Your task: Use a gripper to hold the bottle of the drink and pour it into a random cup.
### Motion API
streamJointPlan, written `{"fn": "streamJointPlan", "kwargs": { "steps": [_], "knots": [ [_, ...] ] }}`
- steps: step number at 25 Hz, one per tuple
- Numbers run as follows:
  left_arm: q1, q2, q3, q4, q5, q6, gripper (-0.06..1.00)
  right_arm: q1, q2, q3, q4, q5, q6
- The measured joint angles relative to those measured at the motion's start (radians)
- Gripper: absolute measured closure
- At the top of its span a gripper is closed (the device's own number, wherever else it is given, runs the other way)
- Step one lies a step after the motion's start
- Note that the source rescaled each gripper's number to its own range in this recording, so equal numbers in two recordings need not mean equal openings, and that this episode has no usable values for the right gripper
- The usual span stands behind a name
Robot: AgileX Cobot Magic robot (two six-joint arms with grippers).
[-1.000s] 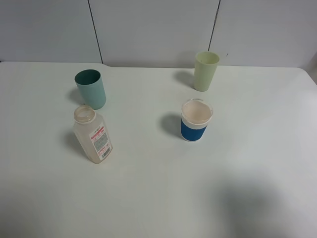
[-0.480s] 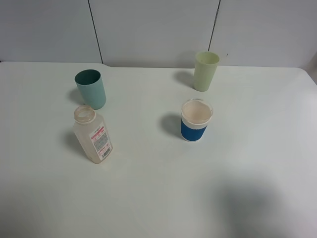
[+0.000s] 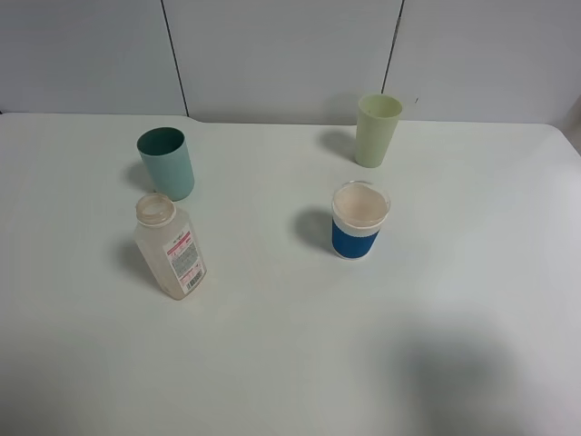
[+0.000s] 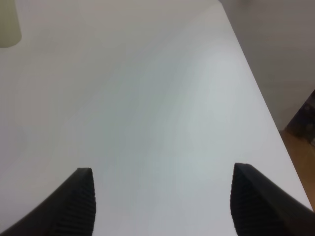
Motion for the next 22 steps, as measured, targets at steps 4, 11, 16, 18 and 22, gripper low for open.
{"fn": "streamJointPlan", "kwargs": {
  "steps": [4, 11, 16, 18, 22],
  "knots": [
    [0.0, 0.0, 0.094, -0.086, -0.033, 0.084, -0.06, 0.0, 0.0, 0.0, 0.0, 0.0, 0.0],
    [0.0, 0.001, 0.255, -0.144, -0.108, 0.106, -0.06, 0.0, 0.0, 0.0, 0.0, 0.0, 0.0],
    [0.0, 0.001, 0.355, -0.201, -0.152, 0.113, -0.06, 0.0, 0.0, 0.0, 0.0, 0.0, 0.0],
    [0.0, 0.001, 0.363, -0.201, -0.152, 0.112, -0.06, 0.0, 0.0, 0.0, 0.0, 0.0, 0.0],
    [0.0, 0.001, 0.363, -0.2, -0.157, 0.109, -0.06, 0.0, 0.0, 0.0, 0.0, 0.0, 0.0]
  ]
}}
